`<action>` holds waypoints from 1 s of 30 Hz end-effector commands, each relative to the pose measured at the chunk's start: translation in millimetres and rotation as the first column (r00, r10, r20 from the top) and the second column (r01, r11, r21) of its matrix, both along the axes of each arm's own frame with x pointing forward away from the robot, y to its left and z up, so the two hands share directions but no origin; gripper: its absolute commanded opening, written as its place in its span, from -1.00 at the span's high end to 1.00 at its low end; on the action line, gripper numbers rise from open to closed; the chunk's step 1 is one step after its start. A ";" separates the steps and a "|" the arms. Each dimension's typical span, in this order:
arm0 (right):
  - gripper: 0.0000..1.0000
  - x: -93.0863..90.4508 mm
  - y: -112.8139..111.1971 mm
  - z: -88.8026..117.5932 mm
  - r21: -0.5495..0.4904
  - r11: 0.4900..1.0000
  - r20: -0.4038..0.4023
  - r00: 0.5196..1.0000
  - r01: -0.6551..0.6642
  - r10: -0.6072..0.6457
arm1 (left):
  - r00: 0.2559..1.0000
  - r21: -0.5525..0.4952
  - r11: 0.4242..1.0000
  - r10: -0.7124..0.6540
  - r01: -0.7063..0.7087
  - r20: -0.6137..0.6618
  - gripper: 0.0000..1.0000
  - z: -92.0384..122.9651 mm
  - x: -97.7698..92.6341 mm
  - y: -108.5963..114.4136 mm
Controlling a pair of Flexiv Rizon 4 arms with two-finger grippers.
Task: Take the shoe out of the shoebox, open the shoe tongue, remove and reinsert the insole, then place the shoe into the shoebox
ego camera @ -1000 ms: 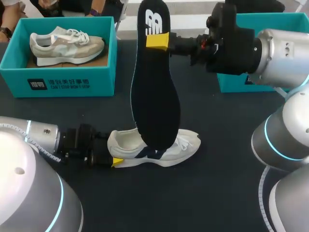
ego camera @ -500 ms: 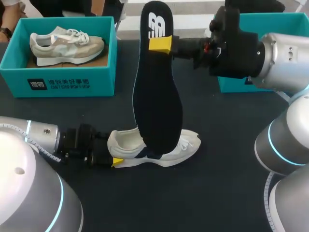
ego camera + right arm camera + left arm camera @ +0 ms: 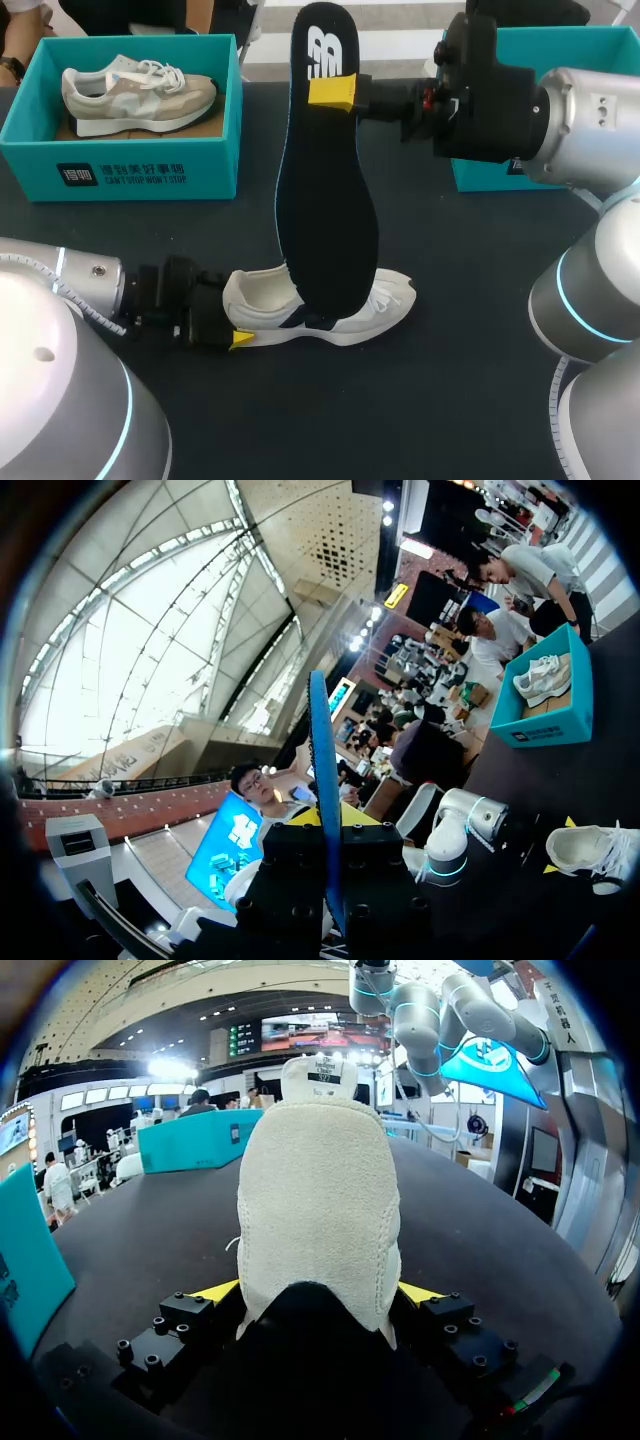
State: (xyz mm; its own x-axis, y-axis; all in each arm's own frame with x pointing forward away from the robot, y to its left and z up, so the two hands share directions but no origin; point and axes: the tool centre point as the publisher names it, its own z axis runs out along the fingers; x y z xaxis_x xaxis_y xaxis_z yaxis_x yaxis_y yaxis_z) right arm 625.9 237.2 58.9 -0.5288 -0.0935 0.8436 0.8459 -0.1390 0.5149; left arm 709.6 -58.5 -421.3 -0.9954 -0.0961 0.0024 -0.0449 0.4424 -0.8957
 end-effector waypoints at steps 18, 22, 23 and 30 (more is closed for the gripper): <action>1.00 0.0 3.7 0.1 0.002 1.000 -0.001 1.000 0.003 -0.003 | 0.998 0.163 0.987 0.022 -0.011 -0.063 -1.00 46.9 18.2 35.8; 1.00 0.0 3.7 0.1 0.002 1.000 -0.001 1.000 0.003 -0.003 | 0.998 0.163 0.987 0.022 -0.011 -0.063 -1.00 46.9 18.2 35.8; 1.00 0.0 3.7 0.1 0.002 1.000 -0.001 1.000 0.003 -0.003 | 0.998 0.163 0.987 0.022 -0.011 -0.063 -1.00 46.9 18.2 35.8; 1.00 0.0 3.7 0.1 0.002 1.000 -0.001 1.000 0.003 -0.003 | 0.998 0.163 0.987 0.022 -0.011 -0.063 -1.00 46.9 18.2 35.8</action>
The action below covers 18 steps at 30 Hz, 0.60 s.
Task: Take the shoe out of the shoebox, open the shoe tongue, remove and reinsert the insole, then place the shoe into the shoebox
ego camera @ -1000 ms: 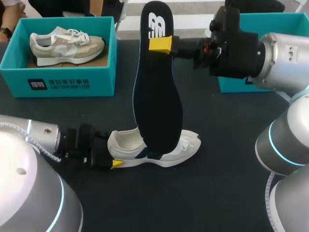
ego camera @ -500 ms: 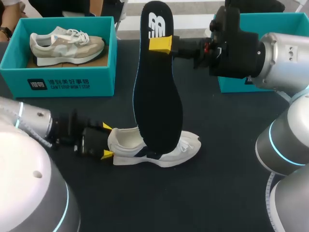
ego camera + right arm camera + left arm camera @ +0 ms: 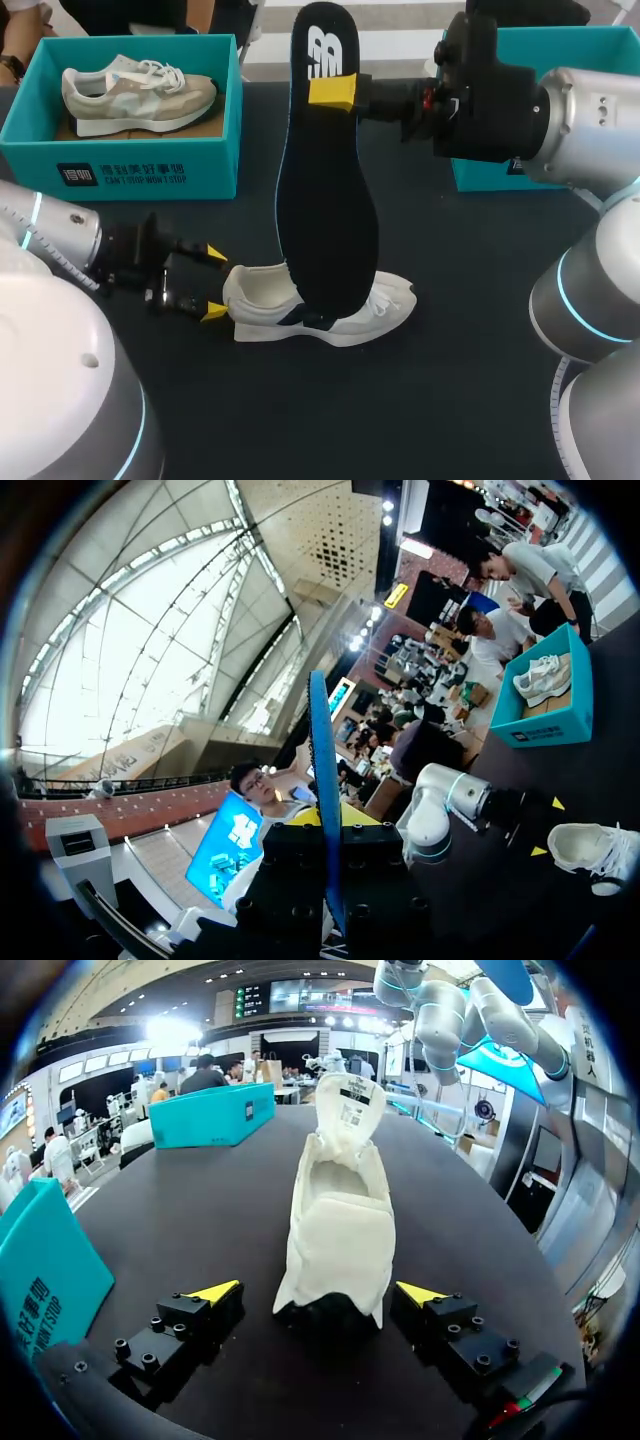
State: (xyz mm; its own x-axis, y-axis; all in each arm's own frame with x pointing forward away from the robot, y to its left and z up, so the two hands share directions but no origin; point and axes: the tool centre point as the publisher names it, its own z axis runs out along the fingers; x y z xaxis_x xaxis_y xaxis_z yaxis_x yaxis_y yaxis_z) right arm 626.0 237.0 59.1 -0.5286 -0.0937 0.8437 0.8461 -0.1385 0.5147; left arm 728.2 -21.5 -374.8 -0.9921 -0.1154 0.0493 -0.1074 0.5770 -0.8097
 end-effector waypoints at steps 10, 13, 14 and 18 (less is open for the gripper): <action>1.00 -0.1 3.9 -0.1 0.002 1.000 -0.001 1.000 0.004 -0.004 | 0.992 -0.044 0.998 0.034 -0.040 -0.120 -1.00 22.6 2.5 -2.7; 1.00 -0.1 3.9 -0.1 0.002 1.000 -0.001 1.000 0.004 -0.004 | 0.991 0.022 0.999 0.051 -0.049 -0.127 -1.00 32.2 7.7 -2.8; 1.00 -0.1 3.9 -0.1 0.002 1.000 -0.001 1.000 0.004 -0.004 | 0.990 0.036 0.998 0.053 -0.049 -0.128 -1.00 36.1 8.8 -4.4; 1.00 -0.1 3.9 -0.1 0.002 1.000 -0.001 1.000 0.004 -0.004 | 0.994 0.089 0.995 0.042 -0.033 -0.102 -1.00 45.3 9.8 -7.6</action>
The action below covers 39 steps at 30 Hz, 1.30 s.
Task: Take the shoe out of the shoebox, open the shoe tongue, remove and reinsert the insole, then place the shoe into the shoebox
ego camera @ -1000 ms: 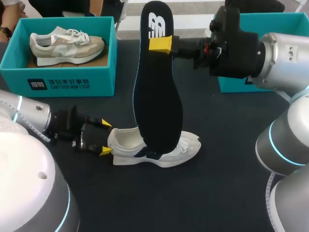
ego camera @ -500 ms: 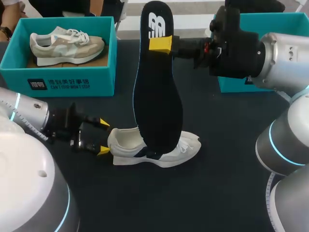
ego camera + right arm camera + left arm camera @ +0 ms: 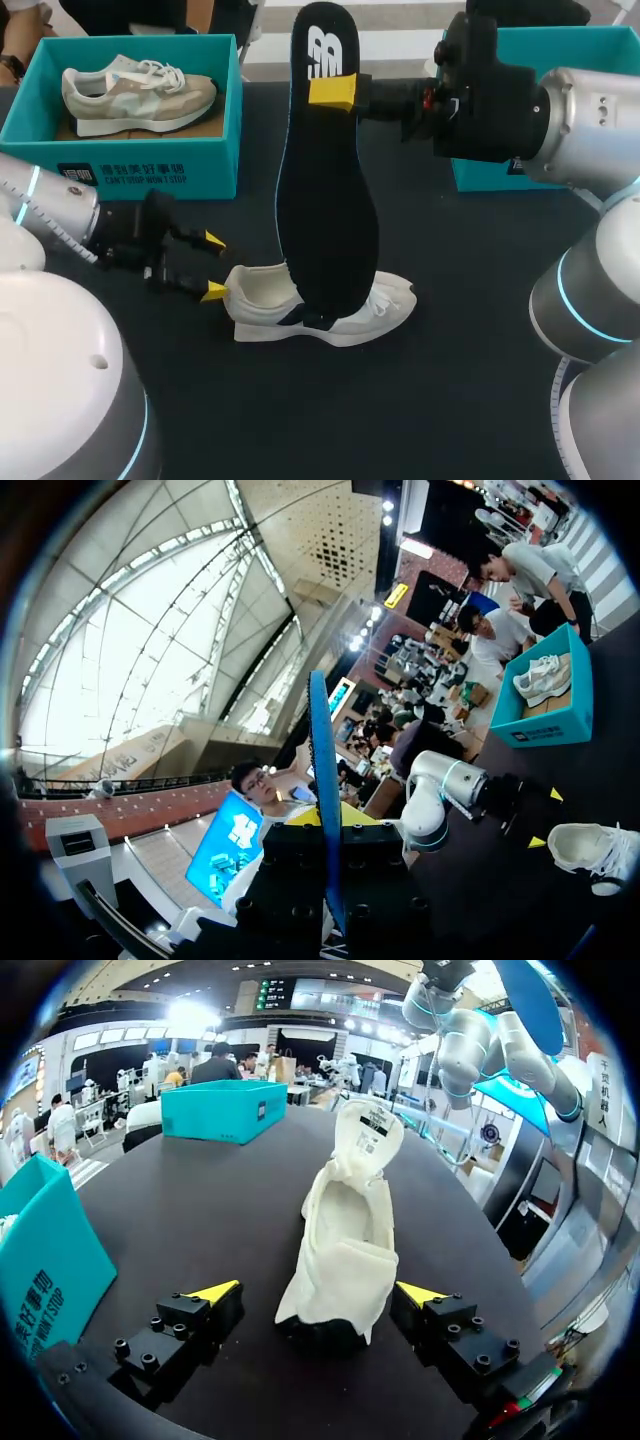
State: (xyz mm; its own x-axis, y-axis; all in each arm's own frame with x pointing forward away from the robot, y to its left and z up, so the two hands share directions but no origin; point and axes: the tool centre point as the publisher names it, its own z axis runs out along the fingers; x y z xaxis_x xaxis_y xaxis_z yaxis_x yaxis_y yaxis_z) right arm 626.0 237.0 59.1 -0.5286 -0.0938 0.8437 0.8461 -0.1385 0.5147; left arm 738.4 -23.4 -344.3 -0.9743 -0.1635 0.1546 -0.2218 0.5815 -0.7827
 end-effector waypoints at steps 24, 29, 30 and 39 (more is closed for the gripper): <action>1.00 -0.1 3.9 -0.1 0.002 1.000 -0.001 1.000 0.004 -0.004 | 0.984 0.490 0.855 -0.174 0.167 -0.032 -1.00 57.2 -3.4 -26.8; 1.00 -0.1 3.9 -0.1 0.002 1.000 -0.001 1.000 0.004 -0.004 | 0.988 0.557 0.819 -0.156 0.137 -0.012 -1.00 64.8 -7.6 -31.3; 1.00 -0.1 3.9 -0.1 0.002 1.000 -0.001 1.000 0.004 -0.004 | 0.988 0.567 0.814 -0.152 0.125 0.000 -1.00 66.0 -8.9 -31.9; 1.00 -0.1 3.9 -0.1 0.002 1.000 -0.001 1.000 0.004 -0.004 | 0.989 0.645 0.761 -0.139 0.068 0.059 -1.00 64.2 -13.9 -37.2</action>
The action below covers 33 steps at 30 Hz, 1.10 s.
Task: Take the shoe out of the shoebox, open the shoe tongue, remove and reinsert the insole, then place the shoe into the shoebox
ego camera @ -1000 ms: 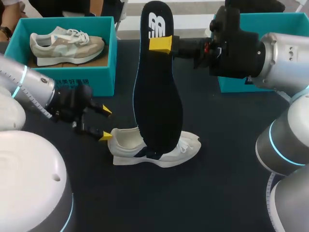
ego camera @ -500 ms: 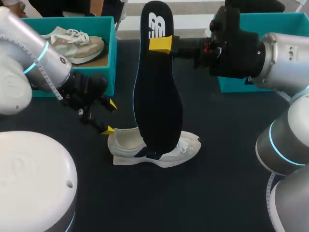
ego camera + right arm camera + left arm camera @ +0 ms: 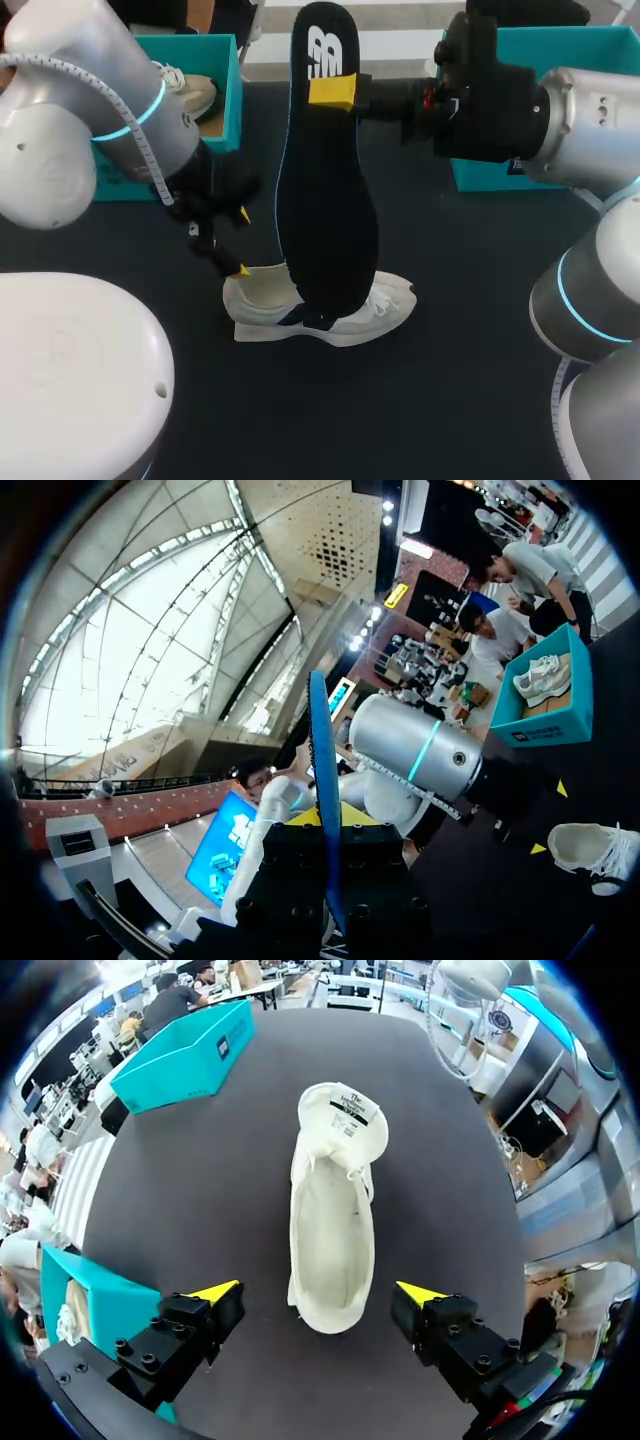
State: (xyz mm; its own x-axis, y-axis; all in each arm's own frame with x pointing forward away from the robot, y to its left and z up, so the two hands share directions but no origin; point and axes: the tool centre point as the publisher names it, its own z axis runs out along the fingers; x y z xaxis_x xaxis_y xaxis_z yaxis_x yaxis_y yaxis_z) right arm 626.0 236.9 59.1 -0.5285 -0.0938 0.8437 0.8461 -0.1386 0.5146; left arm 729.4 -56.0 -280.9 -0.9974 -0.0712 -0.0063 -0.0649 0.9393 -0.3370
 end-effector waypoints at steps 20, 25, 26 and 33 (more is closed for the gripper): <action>1.00 -0.1 4.0 -0.1 0.002 1.000 -0.001 1.000 0.004 -0.004 | 0.991 0.180 0.980 0.063 -0.084 0.119 -1.00 -2.0 -5.2 -6.7; 1.00 -0.1 4.0 -0.1 0.002 1.000 -0.001 1.000 0.004 -0.004 | 0.992 0.225 0.969 0.078 -0.100 0.103 -1.00 -3.8 -6.4 -8.4; 1.00 -0.1 4.0 -0.1 0.002 1.000 -0.001 1.000 0.004 -0.004 | 0.992 0.230 0.968 0.077 -0.099 0.104 -1.00 -3.7 -6.9 -8.6; 1.00 -0.1 4.0 -0.1 0.002 1.000 -0.001 1.000 0.004 -0.004 | 0.996 0.256 0.964 0.058 -0.074 0.071 -1.00 -10.4 -8.8 -12.0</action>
State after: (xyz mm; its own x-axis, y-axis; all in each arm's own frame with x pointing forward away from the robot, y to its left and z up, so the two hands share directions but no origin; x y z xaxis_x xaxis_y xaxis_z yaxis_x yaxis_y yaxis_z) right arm 626.0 236.9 59.2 -0.5285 -0.0938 0.8437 0.8461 -0.1386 0.5146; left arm 715.5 -61.5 -287.7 -0.9869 -0.1244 -0.1026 -0.1137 0.9881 -0.1040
